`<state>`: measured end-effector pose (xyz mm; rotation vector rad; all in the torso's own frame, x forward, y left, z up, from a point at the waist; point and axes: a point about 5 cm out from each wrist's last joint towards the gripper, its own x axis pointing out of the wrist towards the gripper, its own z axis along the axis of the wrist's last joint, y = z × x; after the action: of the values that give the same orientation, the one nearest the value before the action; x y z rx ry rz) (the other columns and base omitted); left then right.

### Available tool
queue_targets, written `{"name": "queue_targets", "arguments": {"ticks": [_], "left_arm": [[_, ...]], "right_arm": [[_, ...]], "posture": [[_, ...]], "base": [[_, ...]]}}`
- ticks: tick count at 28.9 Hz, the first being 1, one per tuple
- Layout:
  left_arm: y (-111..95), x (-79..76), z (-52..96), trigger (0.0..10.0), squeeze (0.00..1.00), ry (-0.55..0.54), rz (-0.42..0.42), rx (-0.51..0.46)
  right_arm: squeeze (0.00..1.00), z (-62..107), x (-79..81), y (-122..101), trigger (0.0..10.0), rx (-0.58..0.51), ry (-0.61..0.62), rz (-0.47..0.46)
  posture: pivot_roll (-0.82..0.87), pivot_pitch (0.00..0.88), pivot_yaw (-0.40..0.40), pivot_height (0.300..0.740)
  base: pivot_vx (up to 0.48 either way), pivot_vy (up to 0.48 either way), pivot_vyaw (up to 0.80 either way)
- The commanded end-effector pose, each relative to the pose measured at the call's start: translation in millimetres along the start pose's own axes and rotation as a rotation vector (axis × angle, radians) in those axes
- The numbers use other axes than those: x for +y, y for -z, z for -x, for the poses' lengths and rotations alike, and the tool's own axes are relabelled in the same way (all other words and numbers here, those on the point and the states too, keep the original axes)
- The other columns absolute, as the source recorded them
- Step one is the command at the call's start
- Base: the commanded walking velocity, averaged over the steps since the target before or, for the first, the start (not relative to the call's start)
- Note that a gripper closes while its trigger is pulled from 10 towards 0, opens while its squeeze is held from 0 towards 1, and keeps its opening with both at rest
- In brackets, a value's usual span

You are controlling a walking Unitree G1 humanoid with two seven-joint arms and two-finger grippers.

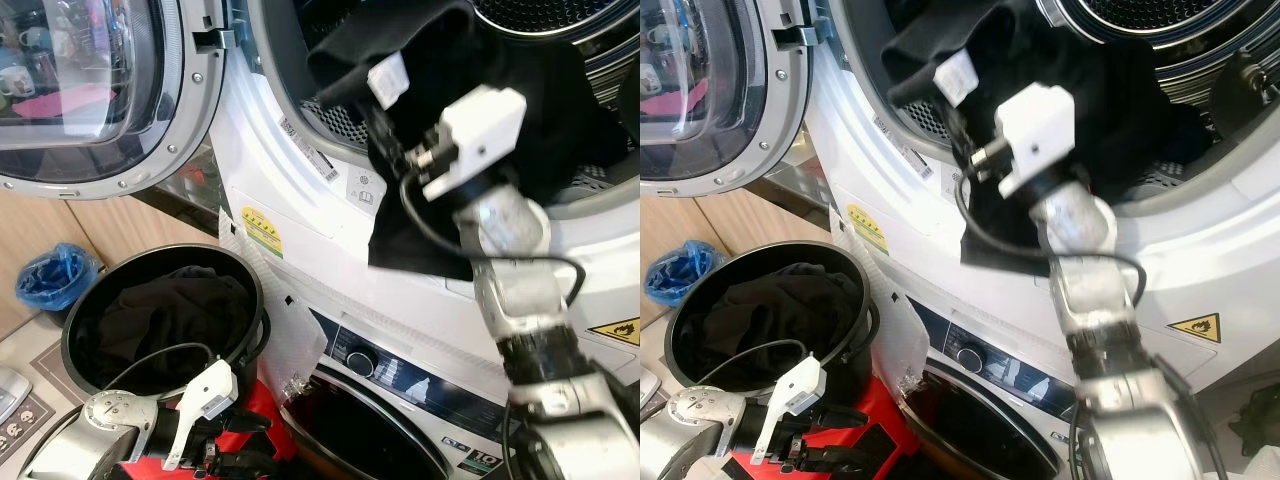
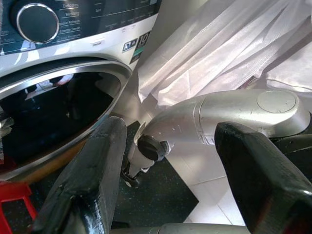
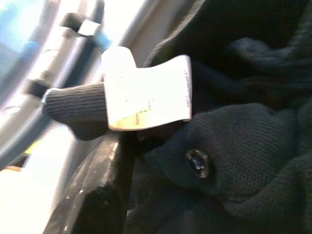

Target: Clothes washing

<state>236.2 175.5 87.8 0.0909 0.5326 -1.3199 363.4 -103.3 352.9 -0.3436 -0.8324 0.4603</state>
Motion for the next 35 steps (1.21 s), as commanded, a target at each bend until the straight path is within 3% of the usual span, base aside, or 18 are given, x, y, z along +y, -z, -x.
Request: {"name": "queue_targets", "arguments": {"ticks": [1, 4, 5, 7, 11, 13, 14, 17, 21, 22, 23, 24, 25, 28, 32, 33, 35], "left_arm": [[2.7, 1.9, 0.3, 10.0, 0.0, -0.019, -0.002, 0.013], [1.9, 2.3, -1.6, 10.0, 0.0, -0.024, -0.006, 0.007], [1.4, 1.9, -3.8, 10.0, 0.0, -0.027, -0.01, 0.001], [0.9, 2.0, -5.2, 10.0, 0.0, -0.033, -0.013, -0.006], [-0.8, 4.6, -7.5, 10.0, 0.0, -0.068, -0.022, -0.029], [-2.1, 6.8, -9.4, 10.0, 0.0, -0.091, -0.023, -0.044], [-3.1, 8.2, -11.2, 10.0, 0.0, -0.105, -0.028, -0.051], [-3.7, 8.4, -12.2, 10.0, 0.0, -0.104, -0.026, -0.054], [-3.3, 7.0, -15.3, 10.0, 0.0, -0.102, -0.021, -0.058], [-2.5, 5.9, -16.7, 10.0, 0.0, -0.104, -0.017, -0.061], [-2.5, 5.9, -16.7, 10.0, 0.0, -0.104, -0.017, -0.061], [-2.4, 5.1, -17.4, 10.0, 0.0, -0.107, -0.011, -0.066], [-2.4, 5.1, -17.4, 10.0, 0.0, -0.107, -0.011, -0.066], [-3.2, 4.1, -18.5, 10.0, 0.0, -0.105, 0.003, -0.082], [-3.4, 3.0, -19.8, 10.0, 0.0, -0.095, 0.011, -0.088], [-3.5, 2.4, -20.3, 10.0, 0.0, -0.088, 0.018, -0.091], [-3.6, 1.6, -20.8, 10.0, 0.0, -0.082, 0.022, -0.094]], "right_arm": [[0.0, -10.5, -13.8, 0.1, 10.0, 0.039, 0.076, 0.05], [0.0, -20.3, -19.6, 6.3, 10.0, 0.114, 0.127, 0.071], [0.0, -29.1, -26.2, 12.8, 10.0, 0.21, 0.189, 0.122], [0.0, -34.9, -32.3, 16.7, 10.0, 0.286, 0.239, 0.156], [0.0, -42.6, -46.5, 15.8, 10.0, 0.383, 0.34, 0.222], [0.0, -43.2, -58.0, 14.5, 10.0, 0.449, 0.41, 0.28], [0.0, -40.0, -71.3, 13.6, 10.0, 0.513, 0.491, 0.321], [0.0, -36.9, -79.4, 13.3, 10.0, 0.547, 0.548, 0.336], [0.0, -27.2, -87.6, 21.3, 10.0, 0.615, 0.618, 0.238], [0.0, -28.1, -87.7, 21.4, 10.0, 0.607, 0.624, 0.138], [0.0, -28.1, -87.7, 21.4, 10.0, 0.607, 0.624, 0.138], [0.0, -31.1, -86.1, 20.0, 10.0, 0.578, 0.63, 0.002], [0.0, -31.1, -86.1, 20.0, 10.0, 0.578, 0.63, 0.002], [0.0, -38.3, -85.5, 12.6, 10.0, 0.497, 0.606, -0.196], [0.0, -43.0, -81.8, 9.2, 10.0, 0.445, 0.523, -0.281], [0.0, -44.7, -77.6, 8.8, 10.0, 0.424, 0.445, -0.287], [0.0, -44.8, -76.1, 9.0, 10.0, 0.414, 0.41, -0.289]], "posture": [[0.11, 0.116, -0.025, 0.74], [0.11, 0.106, -0.029, 0.74], [0.12, 0.1, -0.03, 0.74], [0.12, 0.096, -0.029, 0.74], [0.13, 0.093, -0.032, 0.74], [0.13, 0.091, -0.034, 0.74], [0.13, 0.091, -0.039, 0.74], [0.13, 0.094, -0.039, 0.74], [0.13, 0.097, -0.046, 0.74], [0.13, 0.103, -0.05, 0.74], [0.13, 0.103, -0.05, 0.74], [0.13, 0.109, -0.049, 0.74], [0.13, 0.109, -0.049, 0.74], [0.11, 0.118, -0.051, 0.74], [0.11, 0.124, -0.05, 0.74], [0.1, 0.126, -0.05, 0.74], [0.1, 0.128, -0.049, 0.74]], "base": [[0.0, 0.0, 0.0], [0.0, 0.0, 0.0], [0.0, 0.0, 0.0], [0.0, 0.0, 0.0], [0.0, 0.0, 0.0], [0.0, 0.0, 0.0], [0.0, 0.0, 0.0], [0.0, 0.0, 0.0], [0.0, 0.0, 0.0], [0.0, 0.0, 0.0], [0.0, 0.0, 0.0], [0.0, 0.0, 0.0], [0.0, 0.0, 0.0], [0.0, 0.0, 0.0], [0.0, 0.0, 0.0], [0.0, 0.0, 0.0], [0.0, 0.0, 0.0]]}}
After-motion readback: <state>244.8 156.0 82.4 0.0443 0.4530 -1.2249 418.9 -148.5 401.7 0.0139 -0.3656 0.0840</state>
